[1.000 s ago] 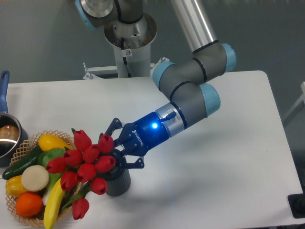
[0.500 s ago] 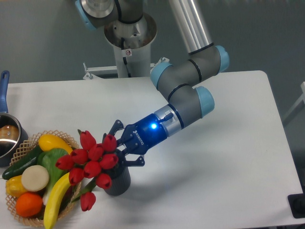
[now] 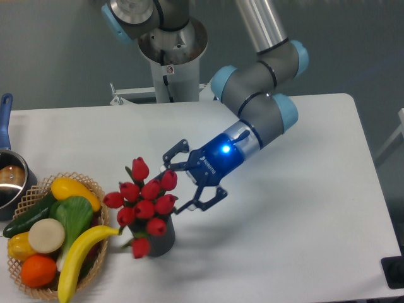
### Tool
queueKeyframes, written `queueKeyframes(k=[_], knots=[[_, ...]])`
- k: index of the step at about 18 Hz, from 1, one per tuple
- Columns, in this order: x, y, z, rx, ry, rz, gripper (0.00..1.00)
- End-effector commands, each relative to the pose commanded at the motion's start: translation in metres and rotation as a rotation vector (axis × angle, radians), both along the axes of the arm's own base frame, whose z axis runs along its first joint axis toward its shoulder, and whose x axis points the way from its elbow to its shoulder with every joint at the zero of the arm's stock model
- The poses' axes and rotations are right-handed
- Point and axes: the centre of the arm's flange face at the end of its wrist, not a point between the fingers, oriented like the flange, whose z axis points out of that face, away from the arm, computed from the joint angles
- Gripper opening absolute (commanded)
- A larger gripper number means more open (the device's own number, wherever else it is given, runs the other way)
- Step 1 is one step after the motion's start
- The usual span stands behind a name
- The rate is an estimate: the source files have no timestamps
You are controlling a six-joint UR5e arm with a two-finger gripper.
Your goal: Insert the flowers into the vase
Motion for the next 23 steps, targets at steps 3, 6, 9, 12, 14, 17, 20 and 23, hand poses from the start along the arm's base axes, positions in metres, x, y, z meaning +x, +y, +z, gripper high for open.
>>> queueKeyframes(k=[3,6,9,12,14,17,20,23], knots=[[-0.008,-0.027,0.03,-0.077,0.091,0.067,1.0],[-0.026,-0.044,0.047,-0.216,0.204,0.135,1.0],[-0.049,-0.055,0.056,-0.359,0.308,0.194,1.0],[-0.067,-0.057,0.068,-0.487,0.394,0.241,1.0],[-0.086,-0.063,0.073,-0.627,0.474,0.292,1.0],[-0.114,-0.063,0.072,-0.815,0.568,0.335,1.0],[-0.119,-0.042,0.057,-1.006,0.627,0.3,1.0],[-0.115,-0.026,0.046,-1.088,0.67,0.285,1.0]])
